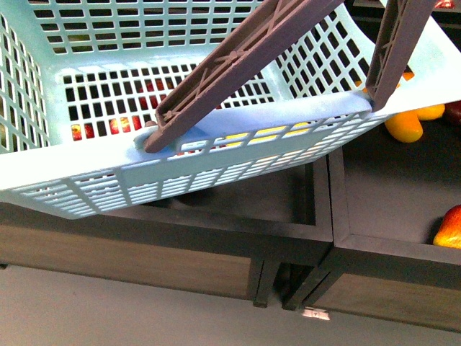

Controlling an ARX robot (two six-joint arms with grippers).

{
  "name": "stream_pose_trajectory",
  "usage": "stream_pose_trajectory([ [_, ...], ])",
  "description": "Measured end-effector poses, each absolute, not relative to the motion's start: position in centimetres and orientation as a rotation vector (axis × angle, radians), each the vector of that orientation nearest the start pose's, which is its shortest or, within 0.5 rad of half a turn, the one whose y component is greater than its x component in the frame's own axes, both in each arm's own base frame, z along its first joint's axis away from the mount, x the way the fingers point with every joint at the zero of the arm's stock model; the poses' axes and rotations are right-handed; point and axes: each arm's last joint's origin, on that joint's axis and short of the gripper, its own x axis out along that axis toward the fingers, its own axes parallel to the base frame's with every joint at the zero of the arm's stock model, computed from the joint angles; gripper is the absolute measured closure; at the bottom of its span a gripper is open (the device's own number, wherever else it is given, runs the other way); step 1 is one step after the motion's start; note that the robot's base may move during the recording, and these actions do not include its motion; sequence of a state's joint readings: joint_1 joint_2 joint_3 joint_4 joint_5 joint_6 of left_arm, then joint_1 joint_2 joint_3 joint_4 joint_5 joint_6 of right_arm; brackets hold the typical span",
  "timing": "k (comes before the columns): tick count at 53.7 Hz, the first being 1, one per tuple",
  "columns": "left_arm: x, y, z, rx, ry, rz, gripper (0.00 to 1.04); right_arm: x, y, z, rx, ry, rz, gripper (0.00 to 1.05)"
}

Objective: Pick mango and avocado into basket

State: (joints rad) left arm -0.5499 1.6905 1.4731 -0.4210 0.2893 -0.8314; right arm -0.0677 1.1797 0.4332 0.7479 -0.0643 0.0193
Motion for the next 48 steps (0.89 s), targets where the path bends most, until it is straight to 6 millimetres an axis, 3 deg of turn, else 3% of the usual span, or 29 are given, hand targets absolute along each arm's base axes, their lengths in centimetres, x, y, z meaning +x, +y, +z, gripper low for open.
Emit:
stream_pose_trajectory([
  [13,32.0,-20.6,31.4,-0.669,0.942,-0.487,0.91,20.8,-0.2,20.4,0.008,0.015,-0.002,0.85],
  [18,32.0,-20.6,31.4,-0.671,0.945,-0.49,0.91,19.4,-0.1,19.7,0.003,0.01,-0.001,1.03],
  [39,32.0,-20.6,31.4,-0.67,0.943,-0.487,0.91,15.7,-0.1,17.9,0.003,0.012,-0.003,1.03],
  [48,32.0,-20.6,31.4,-0.671,0.944,-0.489,0.91,15.4,-0.1,17.9,0.002,0.005,-0.003,0.7],
])
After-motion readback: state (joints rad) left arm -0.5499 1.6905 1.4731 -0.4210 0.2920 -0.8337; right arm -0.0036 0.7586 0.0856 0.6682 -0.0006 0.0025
